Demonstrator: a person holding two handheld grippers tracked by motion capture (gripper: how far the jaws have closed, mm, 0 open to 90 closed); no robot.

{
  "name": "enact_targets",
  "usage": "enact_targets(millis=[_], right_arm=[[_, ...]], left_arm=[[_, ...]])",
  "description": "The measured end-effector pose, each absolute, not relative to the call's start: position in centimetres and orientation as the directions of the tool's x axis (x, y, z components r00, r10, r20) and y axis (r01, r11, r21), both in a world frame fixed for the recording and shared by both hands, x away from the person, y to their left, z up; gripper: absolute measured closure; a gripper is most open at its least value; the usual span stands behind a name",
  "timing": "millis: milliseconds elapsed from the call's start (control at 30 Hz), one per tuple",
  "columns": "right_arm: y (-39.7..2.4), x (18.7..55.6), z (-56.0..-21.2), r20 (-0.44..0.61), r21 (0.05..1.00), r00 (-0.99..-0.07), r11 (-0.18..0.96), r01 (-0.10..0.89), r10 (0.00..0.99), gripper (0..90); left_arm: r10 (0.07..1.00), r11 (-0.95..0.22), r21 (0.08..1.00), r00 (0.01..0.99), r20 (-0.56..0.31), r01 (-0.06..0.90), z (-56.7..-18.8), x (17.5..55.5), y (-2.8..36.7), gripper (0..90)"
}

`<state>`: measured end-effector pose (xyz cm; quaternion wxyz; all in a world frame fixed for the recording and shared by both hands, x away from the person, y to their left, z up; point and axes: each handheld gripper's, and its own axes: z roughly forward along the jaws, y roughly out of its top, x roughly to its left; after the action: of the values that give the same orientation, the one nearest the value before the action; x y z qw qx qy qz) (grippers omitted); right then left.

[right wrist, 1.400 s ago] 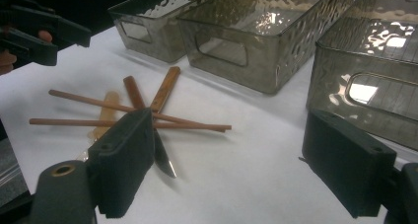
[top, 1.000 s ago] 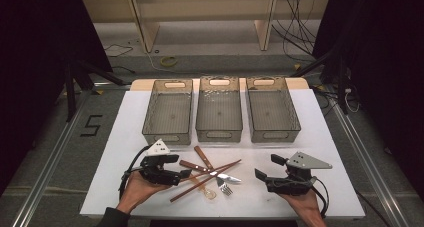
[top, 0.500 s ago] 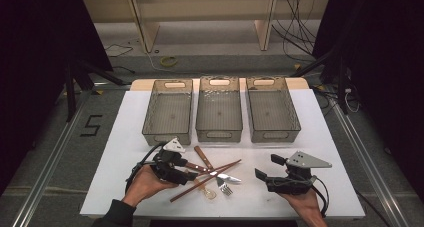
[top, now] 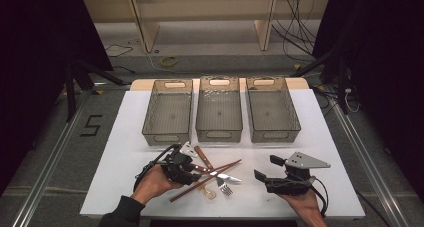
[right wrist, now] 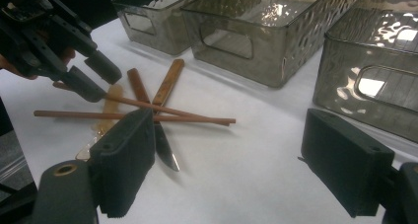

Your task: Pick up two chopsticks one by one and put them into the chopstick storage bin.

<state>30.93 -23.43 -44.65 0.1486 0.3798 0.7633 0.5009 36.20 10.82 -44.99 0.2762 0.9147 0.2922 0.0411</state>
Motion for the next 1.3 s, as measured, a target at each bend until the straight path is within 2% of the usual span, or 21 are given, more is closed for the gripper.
enact_targets(millis=[367, 833, 1000, 1300], right_arm=[[-23.3, 30.9, -44.7, 0.153, 0.875, -0.674, 0.218, 0.432, 0.723, 22.3], [-23.2, 30.9, -44.8, 0.146, 0.871, -0.676, 0.230, 0.434, 0.722, 22.7], [-23.3, 30.9, -44.7, 0.148, 0.871, -0.676, 0.228, 0.435, 0.722, 22.7], [-23.3, 30.9, -44.7, 0.151, 0.871, -0.675, 0.226, 0.436, 0.722, 22.7]], left_arm=[[0.510, -0.726, 0.503, 0.858, -0.063, 0.469, -45.7, 36.7, 9.7, 69.7], [0.469, -0.775, 0.456, 0.882, -0.047, 0.437, -46.5, 37.3, 8.8, 77.2], [0.463, -0.779, 0.459, 0.886, -0.037, 0.426, -46.5, 37.4, 8.8, 82.3], [0.446, -0.781, 0.471, 0.894, -0.038, 0.410, -46.3, 37.4, 9.0, 83.9]])
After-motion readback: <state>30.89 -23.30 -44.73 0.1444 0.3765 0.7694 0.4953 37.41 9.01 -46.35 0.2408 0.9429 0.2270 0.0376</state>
